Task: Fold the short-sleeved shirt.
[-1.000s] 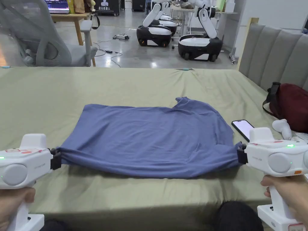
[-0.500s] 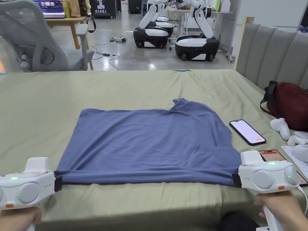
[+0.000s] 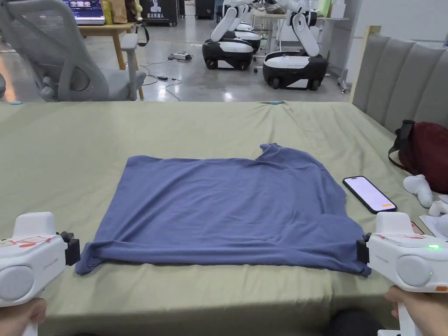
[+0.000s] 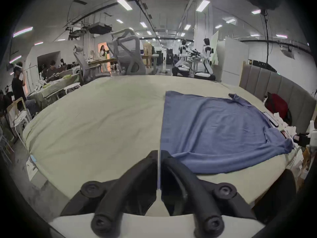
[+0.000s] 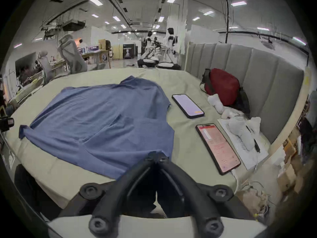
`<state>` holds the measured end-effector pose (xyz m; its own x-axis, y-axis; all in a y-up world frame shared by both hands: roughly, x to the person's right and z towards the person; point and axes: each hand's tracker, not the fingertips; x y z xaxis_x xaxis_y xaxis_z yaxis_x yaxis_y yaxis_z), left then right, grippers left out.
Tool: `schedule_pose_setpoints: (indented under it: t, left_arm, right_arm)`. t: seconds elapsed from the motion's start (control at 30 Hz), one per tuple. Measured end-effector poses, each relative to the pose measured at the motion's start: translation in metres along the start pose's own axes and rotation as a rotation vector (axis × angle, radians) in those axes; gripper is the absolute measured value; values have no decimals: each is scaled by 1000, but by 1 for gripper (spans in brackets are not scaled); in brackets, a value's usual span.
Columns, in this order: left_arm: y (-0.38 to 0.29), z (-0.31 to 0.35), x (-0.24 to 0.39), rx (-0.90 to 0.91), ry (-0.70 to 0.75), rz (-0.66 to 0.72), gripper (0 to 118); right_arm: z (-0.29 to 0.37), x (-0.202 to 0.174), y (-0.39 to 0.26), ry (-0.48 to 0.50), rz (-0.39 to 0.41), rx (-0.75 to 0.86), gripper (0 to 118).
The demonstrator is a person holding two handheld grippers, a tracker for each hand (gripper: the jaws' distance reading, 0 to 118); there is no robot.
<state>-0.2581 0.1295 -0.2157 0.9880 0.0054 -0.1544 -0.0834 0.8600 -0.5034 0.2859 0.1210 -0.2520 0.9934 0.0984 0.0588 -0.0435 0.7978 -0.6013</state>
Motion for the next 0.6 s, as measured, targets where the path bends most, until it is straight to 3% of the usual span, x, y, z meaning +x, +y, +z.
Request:
schedule_pose_setpoints:
  t: [0.13,0.17,0.23,0.27,0.3,0.37,0.5,0.6]
  left_arm:
    - [0,-10,-1,-24,-4,-12,3]
    - [-2,-14,-1,-31,-5,-9,21]
    - [-4,-26,1,-62,3,-24,81]
    - [-8,-33,2,-114,1,-44,106]
    - [-11,-39,3,-144,13,-53,107]
    - [-15,-45,5,-142,-4,-73,92]
    - [-19,-74,3,-186,9,-93,87]
    - [-21,-82,2,-181,-5,-91,71]
  right_arm:
    - [1,-3,-4,35,-15,-10,0]
    - [0,-6,-4,32,-6,-11,0]
    - [-1,-5,-6,39,-13,-16,0]
    - [-1,-5,-6,42,-23,-19,0]
    - [-2,-5,-7,45,-30,-22,0]
    - [-4,-4,-7,55,-30,-28,0]
    - [-5,-5,-9,54,-9,-39,0]
    - [-6,-5,-10,54,-11,-43,0]
